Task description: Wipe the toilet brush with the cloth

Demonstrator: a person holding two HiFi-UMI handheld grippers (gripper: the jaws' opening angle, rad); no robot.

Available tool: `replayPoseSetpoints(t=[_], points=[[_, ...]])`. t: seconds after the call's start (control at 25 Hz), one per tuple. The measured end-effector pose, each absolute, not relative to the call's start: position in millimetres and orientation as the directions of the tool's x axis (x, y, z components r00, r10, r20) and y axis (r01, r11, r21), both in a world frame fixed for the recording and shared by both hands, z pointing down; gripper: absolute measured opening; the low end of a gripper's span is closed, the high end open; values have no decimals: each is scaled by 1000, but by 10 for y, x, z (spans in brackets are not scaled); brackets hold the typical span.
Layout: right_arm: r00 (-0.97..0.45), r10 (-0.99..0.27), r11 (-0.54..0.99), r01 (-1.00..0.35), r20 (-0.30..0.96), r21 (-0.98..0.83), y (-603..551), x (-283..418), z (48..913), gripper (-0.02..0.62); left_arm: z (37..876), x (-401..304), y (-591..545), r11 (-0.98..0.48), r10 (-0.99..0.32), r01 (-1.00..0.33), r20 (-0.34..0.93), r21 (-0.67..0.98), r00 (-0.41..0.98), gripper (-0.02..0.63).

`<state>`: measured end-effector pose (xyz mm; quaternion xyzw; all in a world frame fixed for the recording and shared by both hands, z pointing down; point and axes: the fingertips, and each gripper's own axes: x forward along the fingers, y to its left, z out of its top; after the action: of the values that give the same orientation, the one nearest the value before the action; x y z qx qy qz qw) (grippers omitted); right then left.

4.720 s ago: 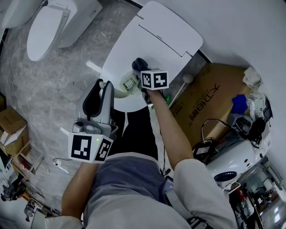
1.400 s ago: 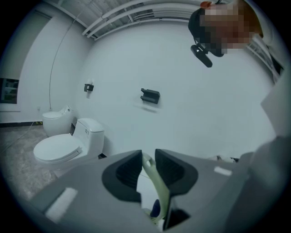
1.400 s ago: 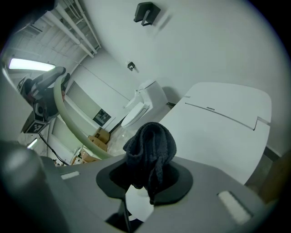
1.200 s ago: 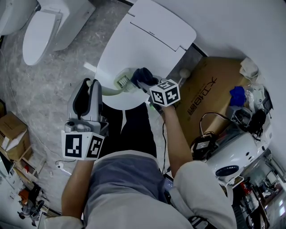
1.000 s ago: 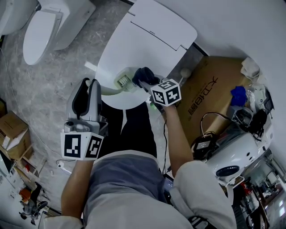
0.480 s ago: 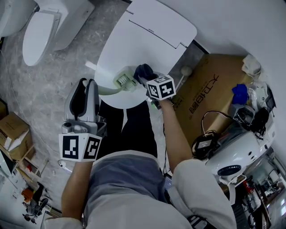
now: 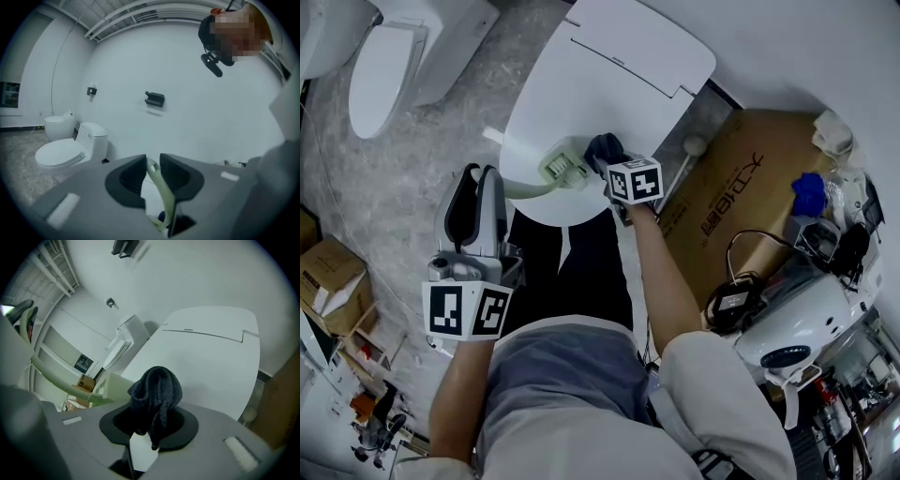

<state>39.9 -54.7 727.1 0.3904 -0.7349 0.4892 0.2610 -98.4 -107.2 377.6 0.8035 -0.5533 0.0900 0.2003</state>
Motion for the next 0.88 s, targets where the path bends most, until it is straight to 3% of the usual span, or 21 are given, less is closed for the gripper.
replayPoseSetpoints(t=[0.48,0.88], points=[[-491,-357,40,-858,794,-512,-344,488,7465,98,3775,-980,-1076,-309,-856,-924,357,224,373,0],[-471,-343,6,-866,813,-500,-110,496,7513,98,3768,-991,-1076,-302,-862,-927,351,224,366,0]])
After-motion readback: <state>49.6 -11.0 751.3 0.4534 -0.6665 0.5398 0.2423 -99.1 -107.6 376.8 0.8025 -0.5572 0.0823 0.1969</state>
